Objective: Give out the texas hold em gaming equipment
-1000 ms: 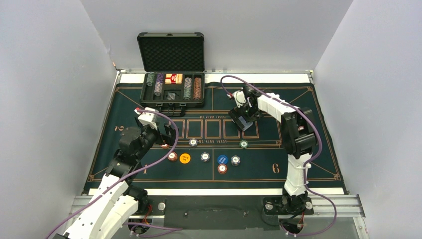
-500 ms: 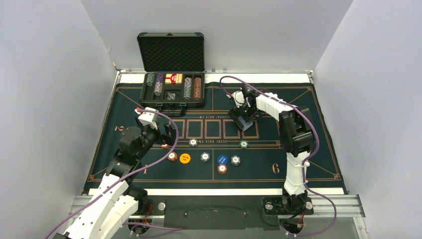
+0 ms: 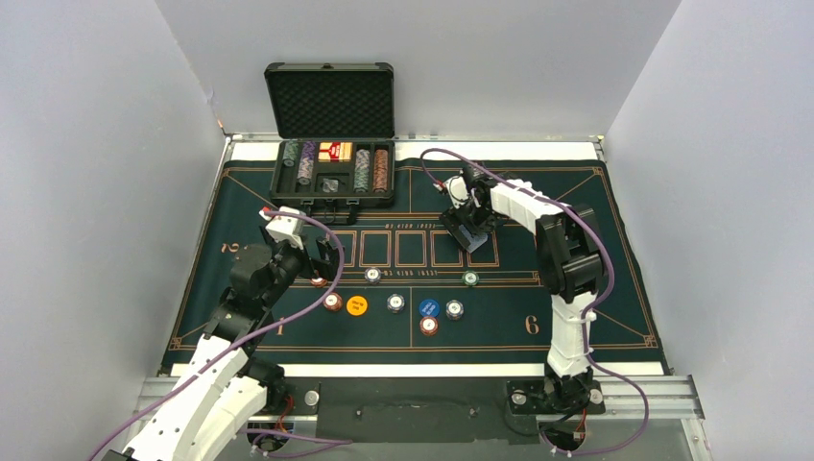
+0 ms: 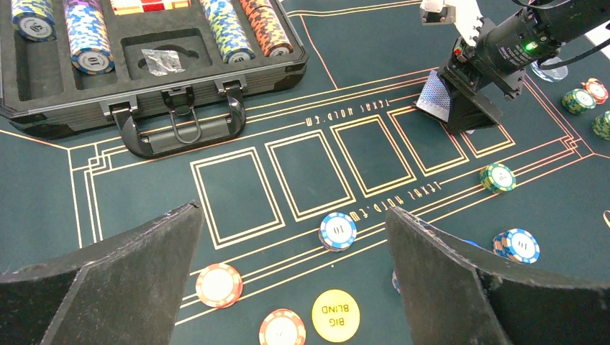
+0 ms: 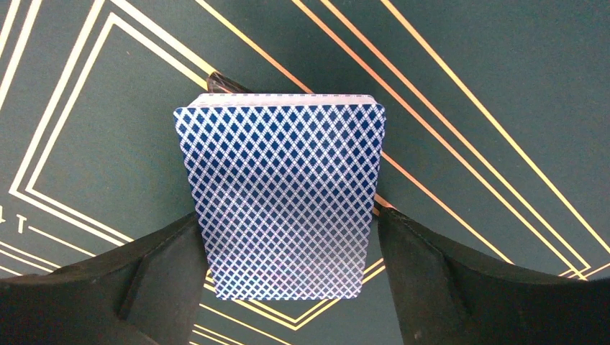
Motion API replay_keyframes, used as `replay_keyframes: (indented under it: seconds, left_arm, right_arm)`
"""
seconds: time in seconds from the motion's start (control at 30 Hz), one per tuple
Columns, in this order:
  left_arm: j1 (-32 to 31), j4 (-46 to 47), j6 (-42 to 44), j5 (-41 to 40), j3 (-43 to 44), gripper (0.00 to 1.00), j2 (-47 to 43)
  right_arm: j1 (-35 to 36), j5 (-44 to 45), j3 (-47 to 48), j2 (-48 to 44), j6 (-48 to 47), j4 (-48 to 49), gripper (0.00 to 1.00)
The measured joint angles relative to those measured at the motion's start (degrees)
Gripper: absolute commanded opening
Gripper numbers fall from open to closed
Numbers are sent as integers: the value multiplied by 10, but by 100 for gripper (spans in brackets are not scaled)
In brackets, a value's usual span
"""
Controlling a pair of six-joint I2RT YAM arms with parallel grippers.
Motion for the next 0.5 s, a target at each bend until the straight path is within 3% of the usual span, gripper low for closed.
replay_keyframes:
  seconds: [0.3, 0.5]
  left_arm:
    - [0, 0, 0, -1, 0, 98, 0]
    - [0, 0, 0, -2, 0, 98, 0]
  right_arm:
    - [7, 5, -2, -1, -5, -2, 41]
    - [7, 2, -6, -4, -5, 0, 25]
